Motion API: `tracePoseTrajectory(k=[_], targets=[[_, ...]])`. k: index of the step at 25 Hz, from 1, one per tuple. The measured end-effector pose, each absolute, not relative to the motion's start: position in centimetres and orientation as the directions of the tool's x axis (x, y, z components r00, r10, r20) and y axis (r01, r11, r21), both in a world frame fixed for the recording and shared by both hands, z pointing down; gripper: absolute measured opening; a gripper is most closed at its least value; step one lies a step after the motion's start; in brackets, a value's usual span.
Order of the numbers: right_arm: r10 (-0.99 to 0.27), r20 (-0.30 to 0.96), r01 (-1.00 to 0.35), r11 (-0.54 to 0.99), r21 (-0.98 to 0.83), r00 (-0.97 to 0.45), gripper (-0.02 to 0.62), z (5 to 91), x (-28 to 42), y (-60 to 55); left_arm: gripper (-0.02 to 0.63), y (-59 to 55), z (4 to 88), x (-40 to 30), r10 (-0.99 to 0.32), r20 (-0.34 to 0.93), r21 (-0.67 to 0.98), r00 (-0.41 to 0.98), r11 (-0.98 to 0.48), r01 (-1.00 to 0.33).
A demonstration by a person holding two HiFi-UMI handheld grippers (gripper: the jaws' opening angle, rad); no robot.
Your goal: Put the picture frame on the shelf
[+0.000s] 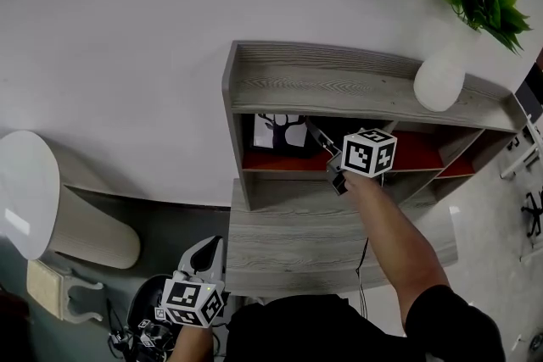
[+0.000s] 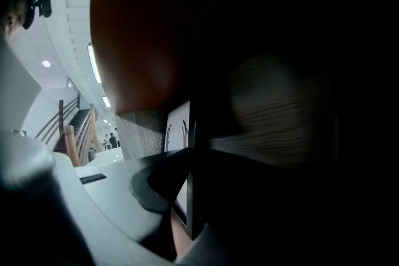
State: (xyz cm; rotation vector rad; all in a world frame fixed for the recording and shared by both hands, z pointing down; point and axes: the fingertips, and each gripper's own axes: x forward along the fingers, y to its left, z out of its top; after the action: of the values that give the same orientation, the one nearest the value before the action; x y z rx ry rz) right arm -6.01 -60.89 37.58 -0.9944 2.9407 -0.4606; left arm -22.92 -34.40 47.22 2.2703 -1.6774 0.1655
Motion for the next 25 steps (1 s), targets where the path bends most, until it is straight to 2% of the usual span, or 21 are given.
tracePoseTrajectory(k=[20,23,25], targets=[[-0.611,0.109,-0.619,0.754,-0.222,-0.784,0.095,37.3,-7.6,-63.0,0.009,-34.9,47.6,-23.5,-0.903,0.278,0.192,0.326,-0.281,-0.940],[-0.612,0.113,-0.621,0.761,-0.185,-0.783,0.114,37.3,-7.9,-62.8,0.009,-34.8,47.6,-23.5,-0.902,0.279,0.193,0.329,-0.283,-0.939],[-0.609,0.121,-0.621,0.769,-0.151,-0.784,0.160,37.5,-8.3,-62.5,0.009,-34.8,47.6,-23.5,-0.902,0.279,0.193,0.330,-0.284,-0.939]])
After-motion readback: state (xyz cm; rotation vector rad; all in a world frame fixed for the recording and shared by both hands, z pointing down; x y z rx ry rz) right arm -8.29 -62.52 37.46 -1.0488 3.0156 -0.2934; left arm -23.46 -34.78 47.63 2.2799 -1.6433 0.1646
